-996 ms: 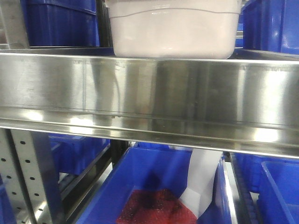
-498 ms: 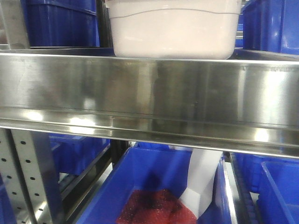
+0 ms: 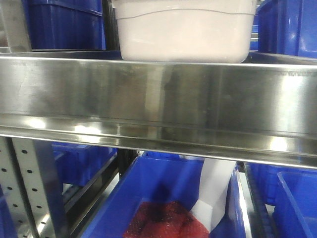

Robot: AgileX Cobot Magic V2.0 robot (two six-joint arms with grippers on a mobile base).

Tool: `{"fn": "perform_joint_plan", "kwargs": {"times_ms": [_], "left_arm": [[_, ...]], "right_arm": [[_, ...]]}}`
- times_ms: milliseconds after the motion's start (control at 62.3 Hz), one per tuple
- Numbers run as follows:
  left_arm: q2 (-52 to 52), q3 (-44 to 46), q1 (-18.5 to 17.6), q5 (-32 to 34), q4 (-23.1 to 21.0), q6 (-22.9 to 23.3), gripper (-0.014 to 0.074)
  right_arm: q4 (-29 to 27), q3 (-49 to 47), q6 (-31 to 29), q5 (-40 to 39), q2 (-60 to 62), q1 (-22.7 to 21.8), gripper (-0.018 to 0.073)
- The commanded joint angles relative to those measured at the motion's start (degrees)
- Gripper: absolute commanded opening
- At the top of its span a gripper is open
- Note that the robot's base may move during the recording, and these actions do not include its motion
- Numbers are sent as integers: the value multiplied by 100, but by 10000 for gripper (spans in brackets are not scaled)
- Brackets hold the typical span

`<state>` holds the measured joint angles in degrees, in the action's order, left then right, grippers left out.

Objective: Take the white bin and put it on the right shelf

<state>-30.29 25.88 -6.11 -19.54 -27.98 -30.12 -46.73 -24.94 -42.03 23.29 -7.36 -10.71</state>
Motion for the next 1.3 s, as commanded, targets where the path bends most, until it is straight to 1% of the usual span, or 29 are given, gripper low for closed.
{"fn": "perform_joint_plan", "kwargs": {"times_ms": [0,337,369,401,434,450,482,498,514,578,626,691,787,867,947,964,980,1012,1108,1172,1285], "left_arm": [[4,157,-28,455,-146,-20,-118],[15,134,-28,369,-146,-9,-118],[70,134,-28,359,-97,31,-118],[165,109,-28,359,94,290,-118],[266,66,-28,359,345,759,-118],[352,31,-28,359,571,1087,-118],[513,-45,-28,382,993,1589,-118],[583,-83,-28,395,1175,1752,-118],[695,-144,-28,410,1451,1964,-118],[1114,-384,-28,518,2150,2434,-117],[1433,-623,-28,669,2411,2699,-118],[1837,-1019,-28,869,2422,2804,-118],[2392,-1620,-28,1225,2422,2813,-118],[2802,-2321,-17,1687,2411,2813,-118],[3058,-2864,-17,2176,2251,2813,-118],[3094,-2882,-17,2175,2222,2813,-118],[3141,-2833,-17,1873,2195,2813,-118],[3171,-2810,-7,1710,2195,2813,-118],[3171,-2841,164,1884,2195,2803,-118],[3171,-2841,352,2075,2195,2803,-118],[3171,-2841,614,2390,2332,2803,-118]], "right_arm": [[-176,-139,3,-413,-74,-9,73],[-176,-139,3,-408,-74,-9,73],[-176,-139,3,-408,-74,-9,73],[-176,-139,3,-408,-74,-9,73],[-176,-139,3,-406,-74,-9,73],[-176,-139,3,-406,-74,-9,73],[-176,-139,3,-406,-74,-9,73],[-176,-139,3,-406,-74,-9,73],[-176,-139,3,-406,-74,-9,73],[-176,-139,3,-406,-74,-9,73],[-176,-139,3,-406,-74,-9,73],[-176,-139,3,-406,-74,-9,73],[-176,-139,3,-406,-74,-9,73],[-176,-139,3,-406,-74,-9,73],[-176,-139,3,-406,-74,-9,73],[-176,-139,3,-406,-74,-9,73],[-176,-139,3,-406,-74,-9,73],[-176,-139,3,-406,-74,-9,73],[-176,-139,3,-406,-74,-9,73],[-176,-139,3,-406,-74,-9,73],[-176,-139,3,-406,-74,-9,73]]}}
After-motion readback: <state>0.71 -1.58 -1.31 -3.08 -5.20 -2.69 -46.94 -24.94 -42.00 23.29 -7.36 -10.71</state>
